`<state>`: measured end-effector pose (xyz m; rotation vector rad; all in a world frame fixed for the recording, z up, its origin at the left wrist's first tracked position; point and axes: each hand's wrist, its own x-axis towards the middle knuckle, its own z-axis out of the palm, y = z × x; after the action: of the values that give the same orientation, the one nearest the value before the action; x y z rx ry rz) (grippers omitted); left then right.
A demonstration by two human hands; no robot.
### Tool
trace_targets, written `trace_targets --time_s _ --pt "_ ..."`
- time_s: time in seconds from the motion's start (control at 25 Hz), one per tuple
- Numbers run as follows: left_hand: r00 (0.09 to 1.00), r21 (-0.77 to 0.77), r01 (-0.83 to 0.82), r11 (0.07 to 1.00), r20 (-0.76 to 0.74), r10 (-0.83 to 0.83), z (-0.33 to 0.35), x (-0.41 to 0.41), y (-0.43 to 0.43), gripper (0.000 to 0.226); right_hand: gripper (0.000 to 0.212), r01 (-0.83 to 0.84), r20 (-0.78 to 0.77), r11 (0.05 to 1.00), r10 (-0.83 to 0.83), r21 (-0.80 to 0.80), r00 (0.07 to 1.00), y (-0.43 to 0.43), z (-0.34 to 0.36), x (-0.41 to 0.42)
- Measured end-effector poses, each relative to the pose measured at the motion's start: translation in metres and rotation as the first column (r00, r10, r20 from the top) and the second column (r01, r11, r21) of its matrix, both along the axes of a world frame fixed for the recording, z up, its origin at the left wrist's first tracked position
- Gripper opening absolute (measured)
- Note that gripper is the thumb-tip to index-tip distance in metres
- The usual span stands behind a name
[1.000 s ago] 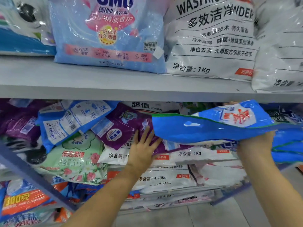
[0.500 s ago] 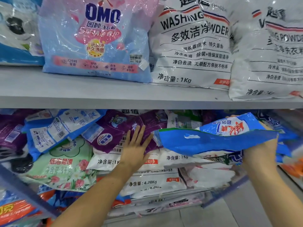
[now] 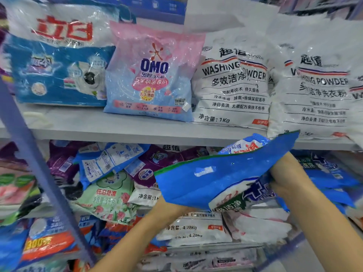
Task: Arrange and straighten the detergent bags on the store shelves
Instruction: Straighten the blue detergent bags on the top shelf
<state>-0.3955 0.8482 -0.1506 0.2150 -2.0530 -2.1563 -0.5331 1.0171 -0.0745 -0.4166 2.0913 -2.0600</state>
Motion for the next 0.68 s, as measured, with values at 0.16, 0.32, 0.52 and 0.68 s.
trace_targets --time_s 0.16,0.32,0.52,0.68 --pt "0.976 0.082 -0.152 0.985 -0.145 0.163 0.029 0.012 -0.013 0.039 0.026 -0.215 0.070 0.965 0.228 -0.148 0.971 -0.019 0.043 0.018" --pt "0.897 0.279 -0.369 0.887 -0.144 0.418 0.071 0.012 -0.026 0.042 0.026 -0.324 0.069 0.933 0.337 -0.155 0.939 -0.048 0.061 0.021" --pt "0.816 0.232 -0.526 0.818 -0.133 0.562 0.128 0.005 -0.064 0.027 0.018 -0.444 -0.213 0.843 0.394 -0.304 0.894 -0.071 0.106 0.037" --pt "0.831 0.147 -0.515 0.844 -0.155 0.534 0.166 -0.002 -0.093 0.029 0.031 -0.271 -0.278 0.913 0.187 -0.305 0.942 -0.099 0.139 0.028"
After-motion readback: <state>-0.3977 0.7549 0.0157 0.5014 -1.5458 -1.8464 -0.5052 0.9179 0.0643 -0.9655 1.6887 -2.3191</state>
